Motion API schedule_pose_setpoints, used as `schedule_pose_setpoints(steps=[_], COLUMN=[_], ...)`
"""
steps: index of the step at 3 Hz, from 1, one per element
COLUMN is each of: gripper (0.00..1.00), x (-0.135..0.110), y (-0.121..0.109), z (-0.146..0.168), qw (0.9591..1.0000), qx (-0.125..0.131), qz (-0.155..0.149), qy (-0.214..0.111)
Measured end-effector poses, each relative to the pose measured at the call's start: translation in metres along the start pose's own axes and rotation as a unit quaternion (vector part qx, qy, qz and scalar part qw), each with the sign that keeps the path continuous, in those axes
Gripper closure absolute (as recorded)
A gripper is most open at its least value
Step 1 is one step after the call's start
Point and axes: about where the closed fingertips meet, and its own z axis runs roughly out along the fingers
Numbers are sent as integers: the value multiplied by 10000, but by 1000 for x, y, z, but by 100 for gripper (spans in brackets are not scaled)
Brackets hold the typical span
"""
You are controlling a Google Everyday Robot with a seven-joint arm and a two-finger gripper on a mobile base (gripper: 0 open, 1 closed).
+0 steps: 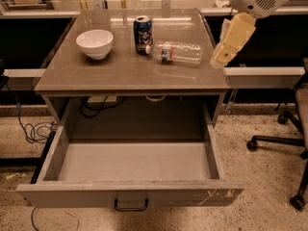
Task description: Place water bottle into top drawer
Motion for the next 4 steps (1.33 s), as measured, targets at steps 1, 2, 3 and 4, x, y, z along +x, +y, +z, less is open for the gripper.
schedule_pose_setpoints(steps=[1,2,3,4], gripper=[0,0,0,0], x=[3,15,38,54], y=[-26,-53,-82,-100], z=[25,53,82,98], qw=[9999,9991,9967,9948], qx=[90,166,301,385], qz=[32,256,454,562], qy=[103,306,600,755])
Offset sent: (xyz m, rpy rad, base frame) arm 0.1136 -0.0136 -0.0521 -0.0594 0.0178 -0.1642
